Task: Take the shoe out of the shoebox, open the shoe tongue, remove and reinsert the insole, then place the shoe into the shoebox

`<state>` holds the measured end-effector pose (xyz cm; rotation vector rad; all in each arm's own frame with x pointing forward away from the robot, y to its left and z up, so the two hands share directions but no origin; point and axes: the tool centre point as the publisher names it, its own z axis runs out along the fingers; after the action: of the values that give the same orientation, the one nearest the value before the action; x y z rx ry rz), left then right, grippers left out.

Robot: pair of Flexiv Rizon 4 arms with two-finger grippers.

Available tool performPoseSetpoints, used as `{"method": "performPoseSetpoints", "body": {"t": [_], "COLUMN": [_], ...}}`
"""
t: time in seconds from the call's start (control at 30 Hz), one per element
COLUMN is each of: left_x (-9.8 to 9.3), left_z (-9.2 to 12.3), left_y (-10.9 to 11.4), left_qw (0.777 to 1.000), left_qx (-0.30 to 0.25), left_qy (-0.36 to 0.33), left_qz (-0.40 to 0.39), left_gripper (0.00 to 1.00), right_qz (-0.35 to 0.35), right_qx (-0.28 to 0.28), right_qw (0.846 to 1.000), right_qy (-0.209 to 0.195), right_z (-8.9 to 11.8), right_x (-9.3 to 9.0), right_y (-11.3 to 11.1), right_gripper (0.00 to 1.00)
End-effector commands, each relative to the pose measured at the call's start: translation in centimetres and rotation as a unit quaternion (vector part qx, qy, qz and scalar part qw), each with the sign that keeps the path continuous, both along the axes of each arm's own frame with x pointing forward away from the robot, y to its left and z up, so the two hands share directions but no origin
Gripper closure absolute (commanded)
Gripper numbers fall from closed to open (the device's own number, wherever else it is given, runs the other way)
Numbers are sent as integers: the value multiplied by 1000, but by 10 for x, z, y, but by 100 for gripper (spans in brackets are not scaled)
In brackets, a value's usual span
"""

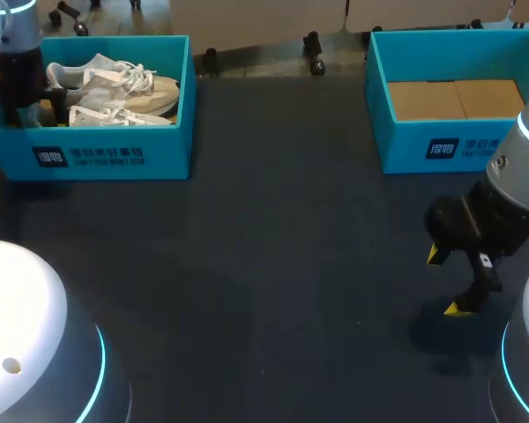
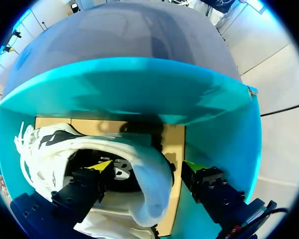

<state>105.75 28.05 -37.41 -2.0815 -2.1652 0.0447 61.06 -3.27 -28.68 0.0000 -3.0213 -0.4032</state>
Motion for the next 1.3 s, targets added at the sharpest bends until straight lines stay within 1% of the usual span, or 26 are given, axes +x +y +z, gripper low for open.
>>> {"method": "performPoseSetpoints", "body": {"t": [0.03, 0.2, 0.27, 0.3, 0.33, 0.37, 0.4, 0.47, 0.53, 0.6, 0.67, 0.73, 0.77, 0.97, 1.3], "left_x": [0, 0, 1, 1, 1, 2, 2, 2, 1, 1, 0, 0, 0, -1, 0], "left_z": [-4, -7, -9, -9, -10, -10, -11, -12, -12, -14, -16, -17, -17, -15, -2], "left_y": [-1, -1, -1, 0, 0, 0, 1, 2, 4, 5, 6, 6, 7, 9, 16], "left_qw": [1000, 1000, 1000, 1000, 1000, 1000, 1000, 1000, 1000, 1000, 1000, 1000, 1000, 1000, 1000], "left_qx": [4, 10, 12, 12, 13, 13, 14, 14, 17, 19, 21, 23, 23, 24, 16], "left_qy": [-1, -2, -1, -2, -1, 0, 4, 5, 6, 6, 5, 4, 4, 1, -4], "left_qz": [0, -2, -1, -1, 0, 0, -2, -3, -5, -6, -7, -7, -7, -11, -13], "left_gripper": [18, 22, 33, 34, 38, 44, 48, 51, 63, 68, 77, 94, 100, 100, 100], "right_qz": [0, 0, 0, 0, 0, 0, 0, 0, 0, 0, 0, 0, 0, 0, 0], "right_qx": [-1, -1, -1, -1, -1, -1, -1, -1, -1, -1, -1, -1, -1, -1, -1], "right_qw": [1000, 1000, 1000, 1000, 1000, 1000, 1000, 1000, 1000, 1000, 1000, 1000, 1000, 1000, 1000], "right_qy": [0, 0, 0, 0, 0, 0, 0, 0, 0, 0, 0, 0, 0, 0, 0], "right_z": [-1, -1, -1, -1, -1, -1, -1, -1, -1, -1, -1, -1, -1, -1, -1], "right_x": [0, 0, 0, 0, 0, 0, 0, 0, 0, 0, 0, 0, 0, 0, 0], "right_y": [1, 1, 1, 1, 1, 1, 1, 1, 1, 1, 1, 1, 1, 1, 1], "right_gripper": [0, 0, 0, 0, 0, 0, 0, 0, 0, 0, 0, 0, 0, 0, 0]}}
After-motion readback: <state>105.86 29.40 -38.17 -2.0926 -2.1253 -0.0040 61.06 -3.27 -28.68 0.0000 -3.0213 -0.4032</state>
